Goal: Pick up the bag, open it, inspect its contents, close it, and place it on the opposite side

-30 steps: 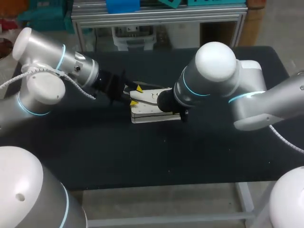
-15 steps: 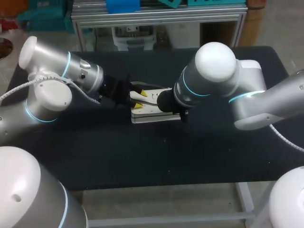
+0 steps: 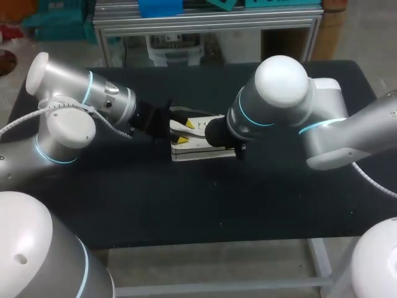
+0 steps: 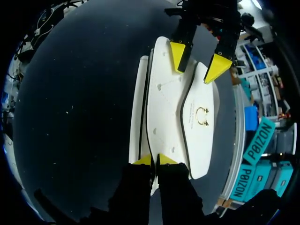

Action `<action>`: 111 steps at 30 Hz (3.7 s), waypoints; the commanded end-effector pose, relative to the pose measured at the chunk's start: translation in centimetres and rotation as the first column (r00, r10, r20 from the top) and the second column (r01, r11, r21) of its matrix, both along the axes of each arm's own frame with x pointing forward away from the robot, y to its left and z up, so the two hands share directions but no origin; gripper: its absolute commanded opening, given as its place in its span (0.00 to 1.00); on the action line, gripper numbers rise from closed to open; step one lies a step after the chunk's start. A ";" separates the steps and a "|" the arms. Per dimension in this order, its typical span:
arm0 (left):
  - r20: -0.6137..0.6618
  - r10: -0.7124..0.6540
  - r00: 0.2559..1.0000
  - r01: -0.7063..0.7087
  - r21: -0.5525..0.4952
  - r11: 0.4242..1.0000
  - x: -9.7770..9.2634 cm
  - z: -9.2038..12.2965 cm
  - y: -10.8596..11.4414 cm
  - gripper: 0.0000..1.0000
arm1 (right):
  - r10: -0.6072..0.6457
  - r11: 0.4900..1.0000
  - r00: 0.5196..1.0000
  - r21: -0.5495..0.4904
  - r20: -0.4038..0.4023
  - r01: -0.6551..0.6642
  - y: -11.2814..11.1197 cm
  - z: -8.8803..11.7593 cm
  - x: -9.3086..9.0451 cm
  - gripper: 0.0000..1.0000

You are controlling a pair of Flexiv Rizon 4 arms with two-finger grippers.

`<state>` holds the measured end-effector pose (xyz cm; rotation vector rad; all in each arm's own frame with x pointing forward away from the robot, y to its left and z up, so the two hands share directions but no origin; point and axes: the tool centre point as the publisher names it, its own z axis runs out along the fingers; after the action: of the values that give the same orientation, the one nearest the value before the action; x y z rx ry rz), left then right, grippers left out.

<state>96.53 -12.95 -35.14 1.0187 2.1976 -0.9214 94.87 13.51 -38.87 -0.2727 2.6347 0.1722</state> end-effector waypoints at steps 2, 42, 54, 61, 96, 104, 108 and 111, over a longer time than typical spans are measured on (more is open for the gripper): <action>0.061 0.064 0.996 -0.064 0.007 0.998 0.5 -1.1 -1.3 0.41 | -0.001 1.000 1.000 0.000 0.004 0.001 0.1 -0.5 -0.1 0.00; -0.300 0.256 0.919 -0.266 0.006 0.964 6.7 4.5 0.9 0.00 | -0.001 1.000 1.000 0.000 0.004 0.001 0.1 -0.5 -0.1 0.00; -0.299 0.322 0.898 -0.307 0.096 0.947 6.8 2.1 -0.2 0.49 | -0.001 1.000 1.000 0.000 0.004 0.001 0.1 -0.5 -0.1 0.00; -0.331 0.379 0.864 -0.352 0.139 0.926 8.6 0.9 -0.6 0.44 | -0.001 1.000 1.000 0.000 0.004 0.001 0.1 -0.5 -0.1 0.00; -0.496 0.432 0.753 -0.359 0.241 0.902 11.4 -1.2 0.0 0.00 | -0.001 1.000 1.000 0.000 0.004 0.001 0.1 -0.5 -0.1 0.00; -0.532 0.421 0.735 -0.365 0.213 0.906 11.5 -0.5 0.5 0.00 | -0.001 1.000 1.000 0.000 0.004 0.001 0.1 -0.5 -0.1 0.00; -0.521 0.422 0.742 -0.375 0.199 0.905 11.0 0.6 0.6 0.00 | 0.003 1.000 1.000 0.009 -0.006 -0.002 0.1 -0.4 0.0 0.00; -0.508 0.428 0.748 -0.385 0.194 0.902 10.4 1.2 0.5 0.00 | 0.023 0.999 0.998 0.030 -0.054 -0.021 0.2 0.1 0.2 0.46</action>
<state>107.99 -12.77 -34.82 0.2808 2.8010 -1.0161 94.62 14.01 -38.87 -0.2718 2.6499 0.2039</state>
